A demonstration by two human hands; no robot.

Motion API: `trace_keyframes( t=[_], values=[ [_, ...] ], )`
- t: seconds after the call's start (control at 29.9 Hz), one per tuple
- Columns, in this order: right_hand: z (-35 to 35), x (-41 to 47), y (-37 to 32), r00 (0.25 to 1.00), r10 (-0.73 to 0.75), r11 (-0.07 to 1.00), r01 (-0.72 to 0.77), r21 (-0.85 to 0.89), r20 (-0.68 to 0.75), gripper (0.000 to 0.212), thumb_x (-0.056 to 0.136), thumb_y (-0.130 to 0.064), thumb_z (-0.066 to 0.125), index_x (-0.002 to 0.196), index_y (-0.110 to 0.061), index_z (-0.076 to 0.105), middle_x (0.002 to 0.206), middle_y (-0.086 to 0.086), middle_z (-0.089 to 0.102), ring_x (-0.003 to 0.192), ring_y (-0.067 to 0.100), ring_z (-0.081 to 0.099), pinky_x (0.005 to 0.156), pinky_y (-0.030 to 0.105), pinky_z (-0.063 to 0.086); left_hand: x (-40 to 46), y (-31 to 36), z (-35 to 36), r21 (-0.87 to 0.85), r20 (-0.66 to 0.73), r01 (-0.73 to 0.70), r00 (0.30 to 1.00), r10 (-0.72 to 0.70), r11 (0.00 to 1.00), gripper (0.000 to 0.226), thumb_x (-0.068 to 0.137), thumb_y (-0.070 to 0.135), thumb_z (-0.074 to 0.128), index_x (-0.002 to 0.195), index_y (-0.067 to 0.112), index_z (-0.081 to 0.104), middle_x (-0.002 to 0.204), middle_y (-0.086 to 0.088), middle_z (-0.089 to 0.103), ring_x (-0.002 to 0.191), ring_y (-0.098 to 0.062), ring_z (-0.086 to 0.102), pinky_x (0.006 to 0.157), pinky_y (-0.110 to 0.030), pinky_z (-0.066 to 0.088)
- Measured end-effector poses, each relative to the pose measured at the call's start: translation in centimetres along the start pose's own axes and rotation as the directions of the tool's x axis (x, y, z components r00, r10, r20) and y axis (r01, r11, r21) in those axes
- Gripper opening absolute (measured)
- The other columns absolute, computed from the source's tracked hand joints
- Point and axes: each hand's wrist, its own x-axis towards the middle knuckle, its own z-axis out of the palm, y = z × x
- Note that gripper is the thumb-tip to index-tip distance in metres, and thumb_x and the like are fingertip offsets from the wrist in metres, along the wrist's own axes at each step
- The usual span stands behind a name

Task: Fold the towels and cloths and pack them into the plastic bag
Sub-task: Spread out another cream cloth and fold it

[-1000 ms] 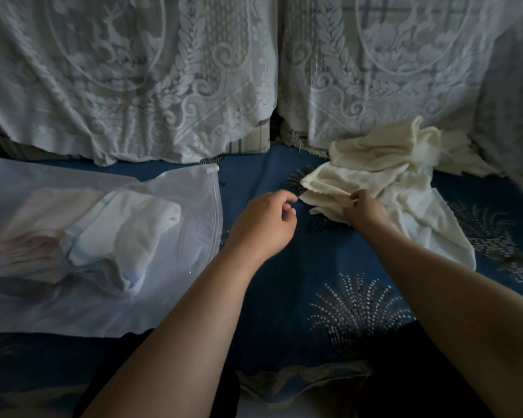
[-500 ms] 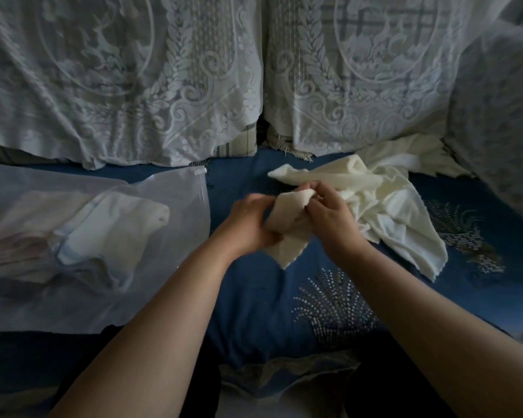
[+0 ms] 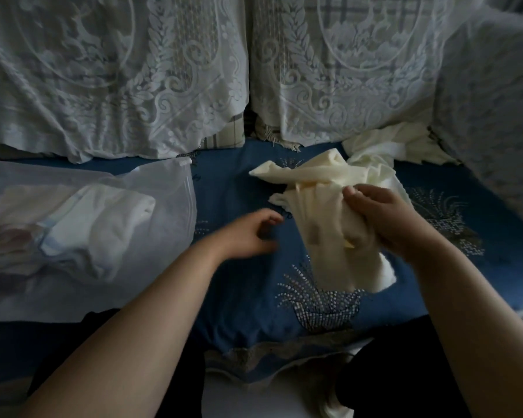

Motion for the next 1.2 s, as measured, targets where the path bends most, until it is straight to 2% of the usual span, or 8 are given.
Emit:
trace_keyframes(
  t=[0.1,0.2,0.33,0.43,0.6,0.74,0.94,1.2],
  values=[
    [0.7,-0.5,-0.9,0.986,-0.076,0.926,0.014,0.377,0.149,0.03,0.086,-0.034,0.052,0.098,-0.01,0.065,0.082,0.011,0.07,0.071,0.019,0.067,0.065,0.028,0.056,1.1,-0.5,3.9,0.246,-0.01,-0.114,0.993,0.12,0.962,0.08,0.074,0.037,0.076,0.142,0.03,0.035,0.147,0.002,0.038,0.134,-0.017,0.038,0.109,-0.036,0.036],
    [0.5,-1.1,-1.7,0.973,-0.093,0.89,-0.014,0.456,0.212,0.032,0.085,-0.03,0.049,0.096,-0.004,0.064,0.076,0.009,0.07,0.064,0.016,0.067,0.06,0.024,0.056,1.9,0.1,3.8,0.262,-0.14,-0.208,0.958,0.25,0.942,0.035,0.087,0.033,0.061,0.122,0.031,0.057,0.124,0.008,0.061,0.116,-0.009,0.055,0.09,-0.029,0.047],
    [-2.4,0.8,-0.7,1.0,0.017,0.954,-0.019,-0.298,-0.011,0.022,0.095,-0.028,0.05,0.1,-0.015,0.067,0.089,0.005,0.069,0.078,0.018,0.064,0.066,0.028,0.051,1.4,1.9,1.1,0.228,-0.152,-0.266,0.94,0.304,0.937,0.013,0.077,0.016,0.066,0.088,0.02,0.071,0.106,0.003,0.07,0.103,-0.013,0.061,0.092,-0.031,0.047],
    [-4.2,3.6,2.2,0.987,0.158,0.552,-0.101,-0.827,-0.015,0.027,0.095,-0.022,0.047,0.108,-0.007,0.065,0.111,0.014,0.063,0.091,0.023,0.054,0.08,0.03,0.038,0.0,2.3,-0.2,0.057,-0.053,-0.152,0.987,0.155,0.987,0.014,0.072,0.022,0.078,0.069,0.029,0.066,0.094,0.011,0.069,0.093,-0.005,0.061,0.085,-0.027,0.049],
    [-2.0,3.3,5.0,0.984,0.008,0.316,-0.173,-0.933,-0.179,0.037,0.093,-0.037,0.05,0.12,-0.012,0.051,0.12,0.012,0.056,0.106,0.03,0.055,0.082,0.037,0.044,-1.0,2.9,1.4,0.41,0.053,-0.076,0.997,0.059,0.909,0.027,0.084,0.037,0.063,0.068,0.015,0.065,0.056,0.006,0.051,0.058,-0.014,0.051,0.053,-0.029,0.036],
    [3.7,1.6,4.9,0.93,-0.369,0.619,0.24,-0.748,-0.007,0.024,0.094,-0.033,0.048,0.11,-0.021,0.062,0.108,0.0,0.064,0.096,0.022,0.061,0.08,0.04,0.053,-1.2,3.4,2.1,0.449,0.06,-0.024,0.998,-0.003,0.893,0.034,0.086,0.048,0.057,0.069,0.018,0.064,0.064,0.004,0.054,0.066,-0.018,0.055,0.055,-0.03,0.038],
    [3.7,6.6,7.2,0.944,-0.24,0.223,0.279,-0.934,0.224,0.056,0.088,-0.031,0.058,0.14,-0.032,0.04,0.155,0.004,0.021,0.141,0.027,0.019,0.11,0.044,0.026,-1.8,3.4,2.3,0.422,0.114,-0.095,0.992,0.051,0.901,0.036,0.092,0.032,0.053,0.059,0.018,0.055,0.063,0.002,0.052,0.06,-0.014,0.049,0.054,-0.032,0.036],
    [-3.1,8.2,3.5,0.752,-0.161,0.905,-0.145,-0.399,-0.639,0.031,0.096,-0.028,0.037,0.118,-0.013,0.051,0.116,0.017,0.06,0.103,0.033,0.057,0.084,0.04,0.045,-2.5,2.1,-0.5,0.504,0.095,-0.023,0.995,-0.029,0.863,0.018,0.077,0.034,0.072,0.08,0.024,0.057,0.081,0.01,0.057,0.077,-0.012,0.054,0.06,-0.029,0.039]
  ],
)
